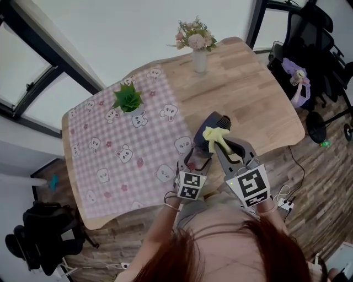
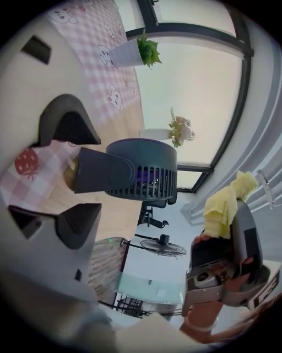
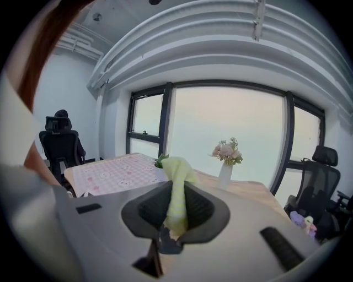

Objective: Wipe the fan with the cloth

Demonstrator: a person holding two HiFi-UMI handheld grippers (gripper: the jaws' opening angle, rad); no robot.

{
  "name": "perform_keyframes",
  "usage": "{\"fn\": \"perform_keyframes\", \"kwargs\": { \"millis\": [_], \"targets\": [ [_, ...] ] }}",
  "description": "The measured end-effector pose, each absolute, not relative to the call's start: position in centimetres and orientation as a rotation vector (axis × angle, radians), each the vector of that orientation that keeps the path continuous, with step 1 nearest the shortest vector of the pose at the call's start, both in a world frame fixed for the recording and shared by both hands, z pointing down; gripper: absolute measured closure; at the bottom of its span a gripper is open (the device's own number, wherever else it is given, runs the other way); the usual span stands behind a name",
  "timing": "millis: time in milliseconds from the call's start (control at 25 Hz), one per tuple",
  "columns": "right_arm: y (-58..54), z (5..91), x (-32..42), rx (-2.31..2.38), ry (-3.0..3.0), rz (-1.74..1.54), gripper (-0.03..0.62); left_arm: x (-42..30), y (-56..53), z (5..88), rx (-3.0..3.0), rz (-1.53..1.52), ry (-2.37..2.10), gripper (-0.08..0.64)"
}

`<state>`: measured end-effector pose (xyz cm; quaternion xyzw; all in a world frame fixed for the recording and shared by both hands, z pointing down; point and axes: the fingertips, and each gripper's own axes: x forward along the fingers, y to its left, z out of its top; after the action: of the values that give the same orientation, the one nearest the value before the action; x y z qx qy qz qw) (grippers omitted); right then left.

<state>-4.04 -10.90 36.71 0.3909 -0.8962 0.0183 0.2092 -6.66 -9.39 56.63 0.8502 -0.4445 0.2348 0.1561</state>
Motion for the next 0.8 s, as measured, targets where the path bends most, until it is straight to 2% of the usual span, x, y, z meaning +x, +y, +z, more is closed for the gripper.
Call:
{"fn": "perform_keyframes", "kwargs": {
  "millis": [800],
  "targets": [
    [-12.3,42.5,-8.2,0.895,-2.294,-0.059,0.543,-5.4,-12.2,58.9,2.488,0.685,-1.198,0.249]
  ]
}}
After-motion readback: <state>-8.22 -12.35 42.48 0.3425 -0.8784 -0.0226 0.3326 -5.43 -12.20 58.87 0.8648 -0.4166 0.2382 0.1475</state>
